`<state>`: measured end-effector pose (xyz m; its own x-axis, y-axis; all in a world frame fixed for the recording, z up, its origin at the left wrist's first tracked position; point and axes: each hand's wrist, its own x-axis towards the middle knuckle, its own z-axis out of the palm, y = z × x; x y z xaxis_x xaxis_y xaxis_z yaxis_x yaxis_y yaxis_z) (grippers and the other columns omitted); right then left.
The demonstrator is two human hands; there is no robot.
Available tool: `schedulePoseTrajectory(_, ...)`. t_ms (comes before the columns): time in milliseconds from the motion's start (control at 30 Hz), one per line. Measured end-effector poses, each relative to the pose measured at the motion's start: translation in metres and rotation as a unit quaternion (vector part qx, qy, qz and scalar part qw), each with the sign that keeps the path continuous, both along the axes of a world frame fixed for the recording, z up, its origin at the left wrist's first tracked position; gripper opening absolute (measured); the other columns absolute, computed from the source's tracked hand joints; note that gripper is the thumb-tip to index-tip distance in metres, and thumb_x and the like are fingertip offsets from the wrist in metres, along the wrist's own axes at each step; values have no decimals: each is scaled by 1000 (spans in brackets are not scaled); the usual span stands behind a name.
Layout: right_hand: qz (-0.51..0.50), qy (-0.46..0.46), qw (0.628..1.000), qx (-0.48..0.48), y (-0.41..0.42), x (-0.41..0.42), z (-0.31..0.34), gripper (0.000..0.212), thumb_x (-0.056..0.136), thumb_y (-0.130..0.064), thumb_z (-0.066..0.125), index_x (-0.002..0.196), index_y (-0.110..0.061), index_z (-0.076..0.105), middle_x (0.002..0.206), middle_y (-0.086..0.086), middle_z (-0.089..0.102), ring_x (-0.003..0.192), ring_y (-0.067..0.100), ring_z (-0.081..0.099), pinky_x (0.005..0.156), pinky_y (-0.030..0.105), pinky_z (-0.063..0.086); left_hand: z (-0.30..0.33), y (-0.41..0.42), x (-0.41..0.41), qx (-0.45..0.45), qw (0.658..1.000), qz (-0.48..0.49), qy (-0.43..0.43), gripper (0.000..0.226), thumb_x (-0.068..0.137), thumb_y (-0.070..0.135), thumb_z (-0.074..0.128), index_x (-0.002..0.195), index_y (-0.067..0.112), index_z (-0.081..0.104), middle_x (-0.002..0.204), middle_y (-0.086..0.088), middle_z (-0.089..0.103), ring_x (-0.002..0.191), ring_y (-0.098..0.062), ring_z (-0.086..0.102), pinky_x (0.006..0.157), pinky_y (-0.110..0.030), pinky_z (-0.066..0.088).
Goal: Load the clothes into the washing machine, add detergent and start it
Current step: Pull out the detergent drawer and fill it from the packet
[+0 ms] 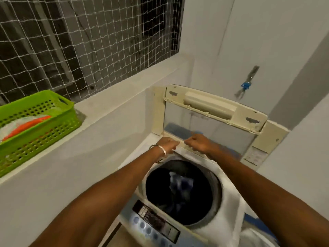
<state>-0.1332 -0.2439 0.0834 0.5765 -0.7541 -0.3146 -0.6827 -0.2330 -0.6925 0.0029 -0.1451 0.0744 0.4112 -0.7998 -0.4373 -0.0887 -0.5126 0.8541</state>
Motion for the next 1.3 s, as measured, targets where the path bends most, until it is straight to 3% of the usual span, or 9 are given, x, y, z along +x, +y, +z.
schedulePoseTrajectory(167, -14, 14, 1000, -11, 15, 6, -23, 29, 90, -33, 65, 85, -6, 74, 92, 6, 72, 86, 18, 64, 84, 37, 50, -22, -4, 29, 16, 999, -33, -11, 15, 93, 27, 56, 89, 13, 60, 92, -8, 62, 68, -17, 54, 57, -22, 39)
schedulePoseTrajectory(333, -73, 21, 997, -5, 18, -1, -40, 37, 89, -31, 66, 79, 5, 66, 77, 22, 64, 71, 13, 55, 70, 31, 46, -38, -21, 25, 34, 998, -53, 14, 30, 96, 23, 52, 111, 0, 64, 94, -8, 59, 67, -15, 52, 51, -19, 43)
schedulePoseTrajectory(533, -155, 9, 987, 51, 5, -9, -75, 31, 89, -31, 64, 66, -11, 62, 71, 4, 61, 68, 16, 55, 67, 30, 41, -63, -54, 14, 68, 994, -32, 83, 36, 97, 25, 51, 123, 1, 58, 98, -8, 58, 62, -11, 51, 39, -16, 43)
schedulePoseTrajectory(667, -212, -19, 970, 114, -9, -6, -111, 22, 90, -31, 63, 81, -11, 68, 78, 4, 64, 67, 15, 54, 62, 28, 42, -90, -79, 10, 111, 984, -16, 140, 39, 92, 34, 53, 124, 12, 58, 97, -2, 63, 72, -14, 56, 70, -29, 42)
schedulePoseTrajectory(833, -272, -38, 947, 167, -23, -2, -153, 17, 91, -28, 60, 84, -15, 67, 74, -2, 62, 61, 8, 51, 53, 20, 38, -128, -102, 2, 145, 972, 7, 183, 44, 90, 38, 54, 126, 14, 55, 119, -6, 59, 86, -21, 57, 64, -29, 43)
schedulePoseTrajectory(933, -310, -61, 926, 209, -27, -2, -177, 24, 93, -26, 58, 105, -9, 69, 95, 8, 67, 72, 13, 58, 61, 23, 43, -150, -110, -3, 168, 962, 33, 211, 37, 90, 31, 52, 119, 8, 56, 112, -9, 56, 76, -21, 54, 62, -29, 44)
schedulePoseTrajectory(1033, -400, -123, 857, 299, -28, -1, -190, 19, 91, -28, 61, 100, -12, 63, 91, 8, 64, 71, 20, 58, 62, 28, 47, -164, -118, -10, 167, 945, 63, 275, 23, 94, 27, 48, 104, 8, 57, 105, -10, 55, 84, -24, 55, 78, -38, 47)
schedulePoseTrajectory(1133, -524, -263, 722, 367, -27, 7, -199, 25, 88, -23, 64, 107, -5, 62, 88, 12, 65, 65, 21, 59, 57, 28, 46, -175, -125, -16, 136, 923, 118, 340, 18, 95, 23, 46, 96, 7, 56, 93, -11, 59, 86, -25, 58, 91, -42, 45)
schedulePoseTrajectory(1300, -556, -405, 609, 395, -23, 11, -203, 17, 95, -6, 55, 110, -3, 61, 95, 10, 67, 95, 23, 63, 86, 34, 46, -190, -128, -17, 97, 890, 174, 410, 21, 95, 21, 44, 87, 5, 56, 88, -14, 59, 80, -28, 58, 90, -44, 43)
